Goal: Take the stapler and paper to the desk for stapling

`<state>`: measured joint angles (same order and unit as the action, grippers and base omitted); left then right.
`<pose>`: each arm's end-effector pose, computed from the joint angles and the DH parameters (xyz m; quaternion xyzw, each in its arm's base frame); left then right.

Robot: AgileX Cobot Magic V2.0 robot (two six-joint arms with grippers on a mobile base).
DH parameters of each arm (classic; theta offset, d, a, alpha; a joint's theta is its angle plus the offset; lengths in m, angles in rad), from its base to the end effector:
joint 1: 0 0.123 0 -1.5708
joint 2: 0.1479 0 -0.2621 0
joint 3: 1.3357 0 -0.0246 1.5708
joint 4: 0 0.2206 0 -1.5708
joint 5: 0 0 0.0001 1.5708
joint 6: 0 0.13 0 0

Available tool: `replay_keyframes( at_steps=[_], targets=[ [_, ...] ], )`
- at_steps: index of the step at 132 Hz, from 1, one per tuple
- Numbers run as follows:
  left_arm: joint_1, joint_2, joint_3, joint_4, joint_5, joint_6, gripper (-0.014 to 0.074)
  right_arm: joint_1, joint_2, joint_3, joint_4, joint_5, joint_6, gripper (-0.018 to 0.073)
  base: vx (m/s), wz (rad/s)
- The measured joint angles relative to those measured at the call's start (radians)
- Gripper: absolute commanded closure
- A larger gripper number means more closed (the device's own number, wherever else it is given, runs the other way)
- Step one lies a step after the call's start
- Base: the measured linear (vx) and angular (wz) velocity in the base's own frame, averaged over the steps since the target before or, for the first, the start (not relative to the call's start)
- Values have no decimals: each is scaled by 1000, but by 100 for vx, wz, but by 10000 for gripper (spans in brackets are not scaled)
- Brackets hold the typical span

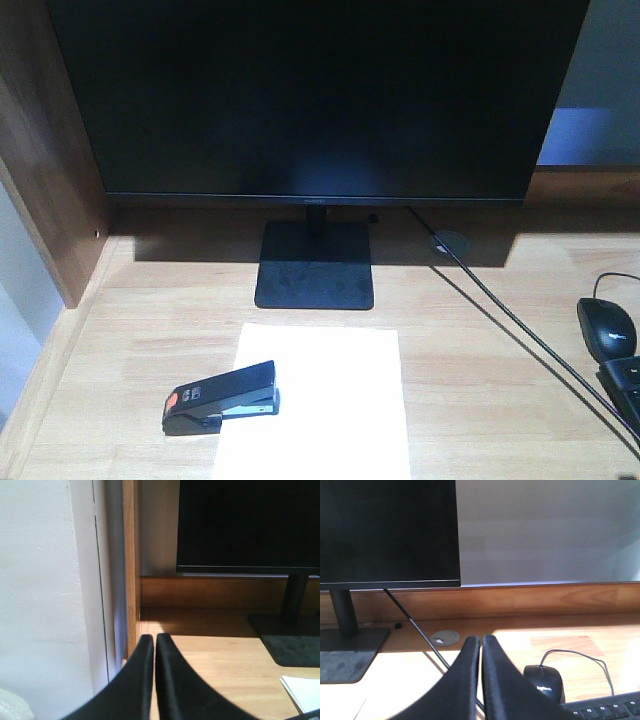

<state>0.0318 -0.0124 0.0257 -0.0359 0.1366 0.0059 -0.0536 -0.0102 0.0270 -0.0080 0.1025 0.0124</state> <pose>0.0882 0.0022 0.1910 -0.0207 0.7286 -0.0011 0.6846 0.0885 -0.0049 0.1948 0.0211 0.7181 -0.0174 0.6954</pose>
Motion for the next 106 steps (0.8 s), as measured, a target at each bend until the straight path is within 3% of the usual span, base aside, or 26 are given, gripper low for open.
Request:
replay_keyframes(
  at_steps=[106],
  targets=[
    [0,0,0,0,0,-6,603,0,0,0,1,0,0,565,0,0]
  ],
)
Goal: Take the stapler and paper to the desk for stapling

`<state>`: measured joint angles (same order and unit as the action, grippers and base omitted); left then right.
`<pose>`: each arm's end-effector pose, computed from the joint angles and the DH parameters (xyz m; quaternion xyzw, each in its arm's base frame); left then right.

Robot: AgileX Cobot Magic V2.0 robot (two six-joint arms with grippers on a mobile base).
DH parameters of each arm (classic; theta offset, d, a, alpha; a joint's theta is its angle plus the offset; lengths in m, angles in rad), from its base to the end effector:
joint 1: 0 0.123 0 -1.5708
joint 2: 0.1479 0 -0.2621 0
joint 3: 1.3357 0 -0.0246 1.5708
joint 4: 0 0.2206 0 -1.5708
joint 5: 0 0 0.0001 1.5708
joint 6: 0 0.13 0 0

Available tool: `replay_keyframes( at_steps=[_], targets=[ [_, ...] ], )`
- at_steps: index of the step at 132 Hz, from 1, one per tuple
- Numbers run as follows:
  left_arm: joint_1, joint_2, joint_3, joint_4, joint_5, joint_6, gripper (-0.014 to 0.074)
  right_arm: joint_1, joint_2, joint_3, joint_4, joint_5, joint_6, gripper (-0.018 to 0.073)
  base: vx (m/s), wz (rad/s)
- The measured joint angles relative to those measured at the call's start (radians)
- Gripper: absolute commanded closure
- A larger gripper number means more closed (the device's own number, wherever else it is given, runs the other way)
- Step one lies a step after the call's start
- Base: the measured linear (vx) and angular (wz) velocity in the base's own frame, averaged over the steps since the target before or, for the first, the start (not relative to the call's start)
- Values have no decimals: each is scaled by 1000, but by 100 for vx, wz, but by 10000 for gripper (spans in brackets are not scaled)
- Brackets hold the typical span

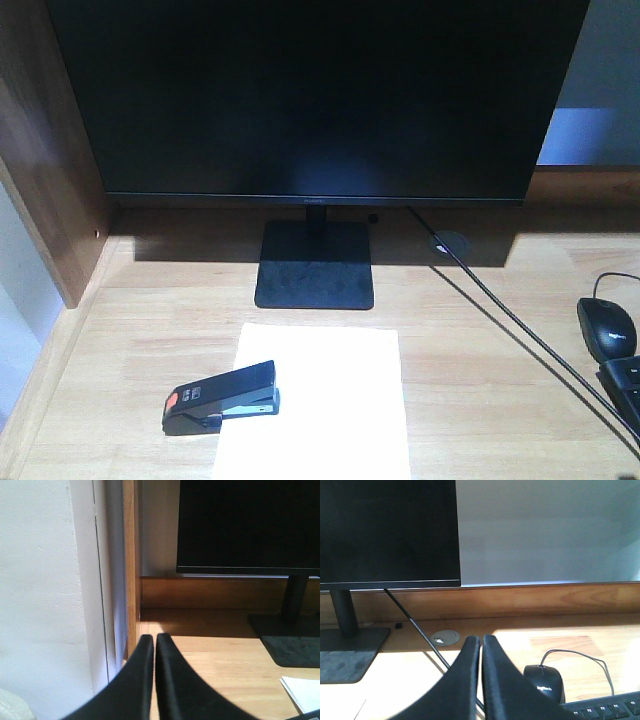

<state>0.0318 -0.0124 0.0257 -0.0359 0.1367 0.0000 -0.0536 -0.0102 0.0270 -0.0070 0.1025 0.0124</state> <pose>0.0882 0.0022 0.1910 -0.0229 0.7286 -0.0031 0.6846 0.0885 -0.0048 0.1948 0.0215 0.7180 -0.0170 0.6955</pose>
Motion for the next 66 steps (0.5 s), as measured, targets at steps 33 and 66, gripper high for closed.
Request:
replay_keyframes(
  at_steps=[33,66],
  targets=[
    [0,0,0,0,0,0,603,0,0,0,0,0,0,565,0,0],
    [0,0,0,0,0,0,603,0,0,0,0,0,0,565,0,0]
  ],
)
